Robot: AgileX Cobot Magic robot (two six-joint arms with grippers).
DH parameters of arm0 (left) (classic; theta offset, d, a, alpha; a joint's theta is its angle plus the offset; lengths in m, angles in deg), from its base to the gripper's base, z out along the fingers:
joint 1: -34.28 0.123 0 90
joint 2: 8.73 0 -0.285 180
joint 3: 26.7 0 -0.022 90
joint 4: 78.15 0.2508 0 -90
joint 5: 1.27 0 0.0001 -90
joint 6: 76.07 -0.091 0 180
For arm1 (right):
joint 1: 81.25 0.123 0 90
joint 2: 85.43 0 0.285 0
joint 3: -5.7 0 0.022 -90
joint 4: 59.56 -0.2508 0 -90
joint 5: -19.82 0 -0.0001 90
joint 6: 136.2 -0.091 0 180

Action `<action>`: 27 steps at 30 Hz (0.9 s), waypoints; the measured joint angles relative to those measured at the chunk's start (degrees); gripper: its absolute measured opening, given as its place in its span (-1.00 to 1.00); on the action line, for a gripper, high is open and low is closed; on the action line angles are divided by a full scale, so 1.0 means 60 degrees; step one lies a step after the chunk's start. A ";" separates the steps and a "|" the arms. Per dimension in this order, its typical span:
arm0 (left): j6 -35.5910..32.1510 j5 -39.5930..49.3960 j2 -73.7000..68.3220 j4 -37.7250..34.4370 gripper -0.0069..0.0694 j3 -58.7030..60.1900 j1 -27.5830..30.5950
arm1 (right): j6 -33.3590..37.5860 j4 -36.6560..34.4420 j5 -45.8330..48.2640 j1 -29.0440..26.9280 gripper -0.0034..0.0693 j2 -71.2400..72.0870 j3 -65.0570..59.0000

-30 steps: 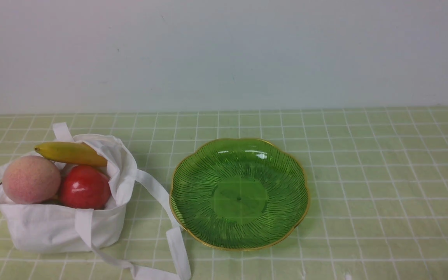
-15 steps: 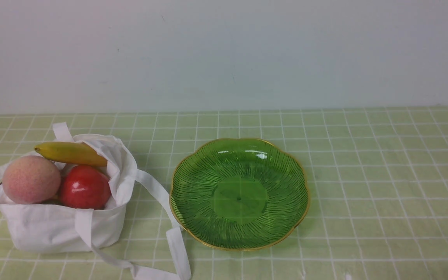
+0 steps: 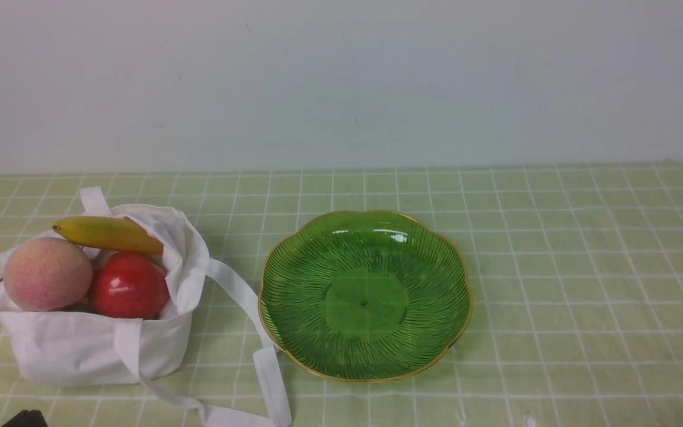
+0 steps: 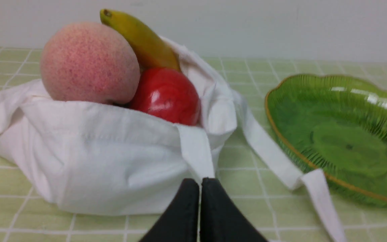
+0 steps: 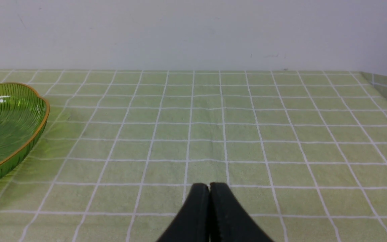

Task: Take the fruit out of the bag on the green coffee tablecloth and place them on the plate.
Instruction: 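Reach into the cloth bag and grasp the peach with the left gripper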

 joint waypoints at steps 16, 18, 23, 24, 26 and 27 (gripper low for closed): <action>-0.0023 -0.2495 0.0000 -0.6647 -0.84 0.0000 0.0000 | 0.0000 0.0062 0.0000 0.0000 -0.93 0.0000 0.0000; -0.0232 -0.2784 0.0000 -0.6977 -0.84 0.0000 0.0000 | 0.0000 0.0062 0.0000 0.0000 -0.93 0.0000 0.0000; -0.0985 -0.3156 0.0000 -0.7163 -0.84 -0.0145 0.0000 | 0.0000 0.0062 0.0000 0.0000 -0.93 0.0000 0.0000; -0.1316 -0.3156 0.0000 -0.7176 -0.84 -0.0380 0.0000 | 0.0000 0.0062 0.0000 0.0000 -0.93 0.0000 0.0000; -0.1885 -0.3136 0.0000 -0.7184 -0.84 -0.0826 0.0000 | 0.0000 0.0062 0.0000 0.0000 -0.93 0.0000 0.0000; -0.2370 -0.3013 0.0000 -0.7184 -0.84 -0.1229 0.0000 | 0.0000 0.0062 0.0000 0.0000 -0.93 0.0000 0.0000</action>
